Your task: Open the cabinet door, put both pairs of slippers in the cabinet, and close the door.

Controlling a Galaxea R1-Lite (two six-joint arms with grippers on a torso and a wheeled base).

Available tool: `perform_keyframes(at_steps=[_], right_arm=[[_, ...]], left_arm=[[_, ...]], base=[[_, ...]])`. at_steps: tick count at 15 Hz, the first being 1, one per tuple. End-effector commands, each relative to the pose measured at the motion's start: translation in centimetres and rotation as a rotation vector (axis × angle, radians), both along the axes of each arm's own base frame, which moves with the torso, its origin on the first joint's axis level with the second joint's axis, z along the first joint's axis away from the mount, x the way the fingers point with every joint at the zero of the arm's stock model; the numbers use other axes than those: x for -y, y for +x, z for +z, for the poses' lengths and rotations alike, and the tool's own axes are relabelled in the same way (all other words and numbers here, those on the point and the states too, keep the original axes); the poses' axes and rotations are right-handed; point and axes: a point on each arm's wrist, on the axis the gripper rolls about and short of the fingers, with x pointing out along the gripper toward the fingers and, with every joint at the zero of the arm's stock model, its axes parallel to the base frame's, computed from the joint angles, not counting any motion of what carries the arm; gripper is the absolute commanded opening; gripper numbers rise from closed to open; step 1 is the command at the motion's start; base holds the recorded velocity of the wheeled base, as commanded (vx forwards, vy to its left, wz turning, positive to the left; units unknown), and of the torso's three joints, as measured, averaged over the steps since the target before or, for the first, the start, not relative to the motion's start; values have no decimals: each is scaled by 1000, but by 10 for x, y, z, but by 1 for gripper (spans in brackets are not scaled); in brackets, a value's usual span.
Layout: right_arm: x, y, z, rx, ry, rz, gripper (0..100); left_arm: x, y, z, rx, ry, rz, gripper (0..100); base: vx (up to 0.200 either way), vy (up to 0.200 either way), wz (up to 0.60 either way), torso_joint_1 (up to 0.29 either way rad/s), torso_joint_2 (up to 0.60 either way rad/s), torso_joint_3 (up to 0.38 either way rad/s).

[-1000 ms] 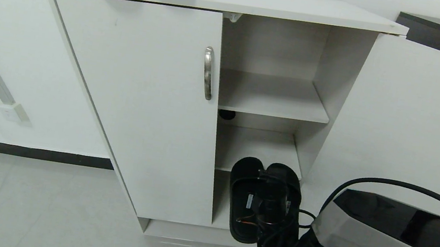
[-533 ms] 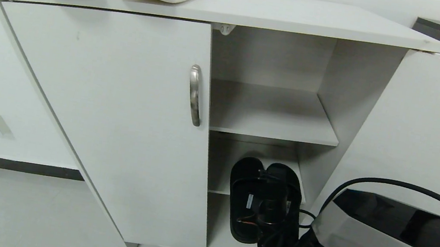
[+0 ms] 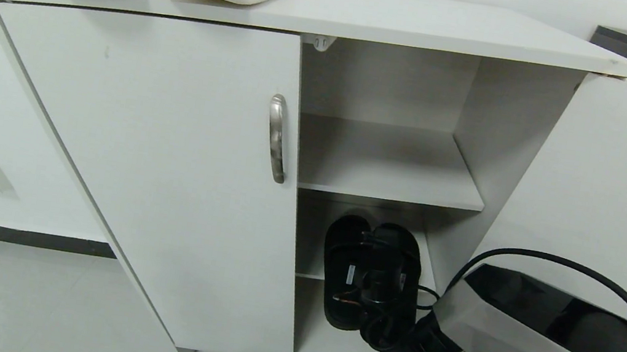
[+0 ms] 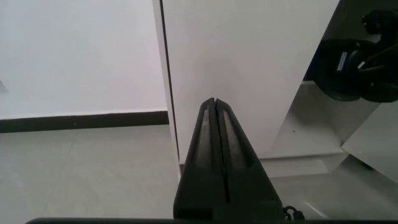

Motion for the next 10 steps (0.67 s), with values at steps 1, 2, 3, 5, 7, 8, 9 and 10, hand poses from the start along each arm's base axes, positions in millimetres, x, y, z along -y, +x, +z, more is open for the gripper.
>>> perform_keyframes(at_steps=[1, 2, 3, 5, 7, 8, 9, 10], right_arm=[[0, 21, -8, -6, -4, -24, 0], [-1, 27, -5, -4, -2, -30, 0], [-1, 32, -3, -8, -6, -36, 0], [-3, 41, 4, -3, 2, -31, 0], [-5, 47, 6, 6, 9, -36, 0], [-6, 50, 4, 2, 6, -38, 0], [-5, 54, 4, 6, 7, -44, 0], [-4, 57, 1, 4, 6, -47, 0]], left_arm=[[0, 0, 0, -1, 0, 0, 0], [0, 0, 0, -1, 0, 0, 0], [0, 0, 0, -1, 0, 0, 0], [0, 0, 0, -1, 0, 0, 0], [0, 0, 0, -1, 0, 0, 0], [0, 0, 0, -1, 0, 0, 0], [0, 0, 0, -1, 0, 1, 0], [0, 0, 0, -1, 0, 0, 0]], base=[[0, 0, 0, 0, 0, 0], [0, 0, 0, 0, 0, 0], [0, 0, 0, 0, 0, 0], [0, 0, 0, 0, 0, 0], [0, 0, 0, 0, 0, 0], [0, 0, 0, 0, 0, 0], [0, 0, 0, 0, 0, 0], [0, 0, 0, 0, 0, 0]])
